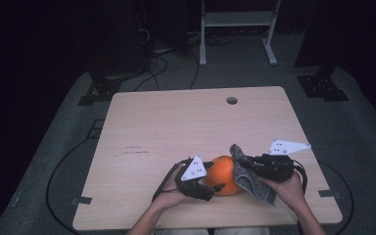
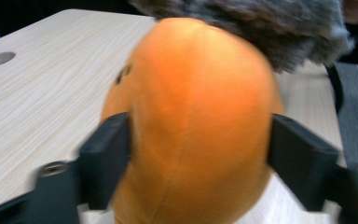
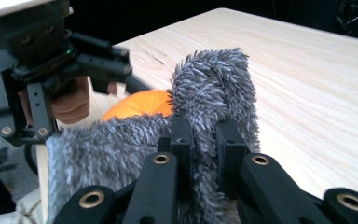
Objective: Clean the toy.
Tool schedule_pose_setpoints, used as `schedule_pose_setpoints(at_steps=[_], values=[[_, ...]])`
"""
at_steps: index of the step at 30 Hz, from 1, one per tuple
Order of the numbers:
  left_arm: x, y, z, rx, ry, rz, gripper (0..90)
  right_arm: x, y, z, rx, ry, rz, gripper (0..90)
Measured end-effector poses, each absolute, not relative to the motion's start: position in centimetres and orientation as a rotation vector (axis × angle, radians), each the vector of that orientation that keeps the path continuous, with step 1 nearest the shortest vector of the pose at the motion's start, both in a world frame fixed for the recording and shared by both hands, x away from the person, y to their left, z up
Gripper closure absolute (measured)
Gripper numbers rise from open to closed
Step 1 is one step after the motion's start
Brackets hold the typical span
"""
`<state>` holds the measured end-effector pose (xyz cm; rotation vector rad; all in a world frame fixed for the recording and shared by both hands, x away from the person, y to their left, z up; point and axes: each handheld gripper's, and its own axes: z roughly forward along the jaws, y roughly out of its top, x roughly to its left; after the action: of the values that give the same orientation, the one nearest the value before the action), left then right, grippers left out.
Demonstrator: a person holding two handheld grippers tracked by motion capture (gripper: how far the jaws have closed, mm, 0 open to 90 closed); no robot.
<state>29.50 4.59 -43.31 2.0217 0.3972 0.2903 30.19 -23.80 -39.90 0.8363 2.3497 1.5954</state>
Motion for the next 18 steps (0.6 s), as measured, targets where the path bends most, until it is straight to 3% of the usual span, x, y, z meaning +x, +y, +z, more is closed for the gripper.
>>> schedule_pose_setpoints(at_steps=[1,5,7,12,18], values=[[29.6,4.5,-43.5,2.022,0.412,0.269,13.9,30.2,-23.9,-39.9,0.834,2.36,1.599,79.9],[29.2,4.5,-43.7,2.034,0.377,0.28,28.2,29.8,-23.5,-39.2,0.777,2.406,1.6,80.1],[28.9,4.1,-43.7,2.046,0.348,0.295,30.6,29.2,-22.7,-38.6,0.714,2.431,1.633,80.1],[28.2,4.0,-43.8,2.074,0.302,0.329,32.1,28.5,-20.0,-38.1,0.613,2.453,1.573,80.1],[28.4,4.0,-43.8,2.053,0.326,0.331,31.9,30.0,-22.6,-39.2,0.785,2.375,1.605,80.1]])
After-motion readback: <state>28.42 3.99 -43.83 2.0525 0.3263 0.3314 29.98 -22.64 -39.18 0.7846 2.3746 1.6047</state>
